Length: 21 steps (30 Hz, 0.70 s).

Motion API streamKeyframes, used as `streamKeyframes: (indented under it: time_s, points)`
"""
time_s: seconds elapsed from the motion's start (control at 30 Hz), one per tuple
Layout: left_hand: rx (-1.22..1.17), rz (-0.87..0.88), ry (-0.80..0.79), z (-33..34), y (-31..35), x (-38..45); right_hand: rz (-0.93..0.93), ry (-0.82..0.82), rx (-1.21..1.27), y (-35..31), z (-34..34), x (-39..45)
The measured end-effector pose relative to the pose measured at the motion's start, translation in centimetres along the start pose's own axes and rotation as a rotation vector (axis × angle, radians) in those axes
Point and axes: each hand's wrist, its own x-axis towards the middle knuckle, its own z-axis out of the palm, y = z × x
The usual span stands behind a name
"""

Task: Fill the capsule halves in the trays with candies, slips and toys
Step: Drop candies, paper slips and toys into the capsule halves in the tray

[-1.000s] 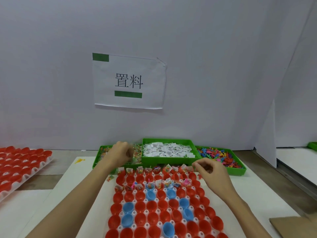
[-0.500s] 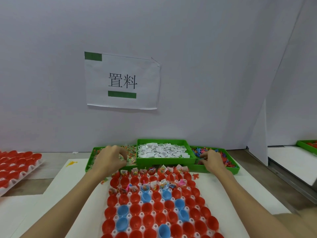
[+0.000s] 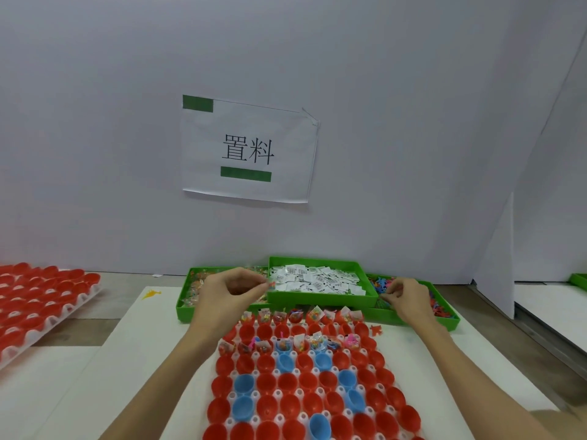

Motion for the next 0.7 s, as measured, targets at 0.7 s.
streamKeyframes:
  time_s: [0.7]
  points:
    - [0.048,0.258,-0.28,4.1,6.9,-4.5,-0.082,-0.285,0.951,-11.9,-6.0,-17.5]
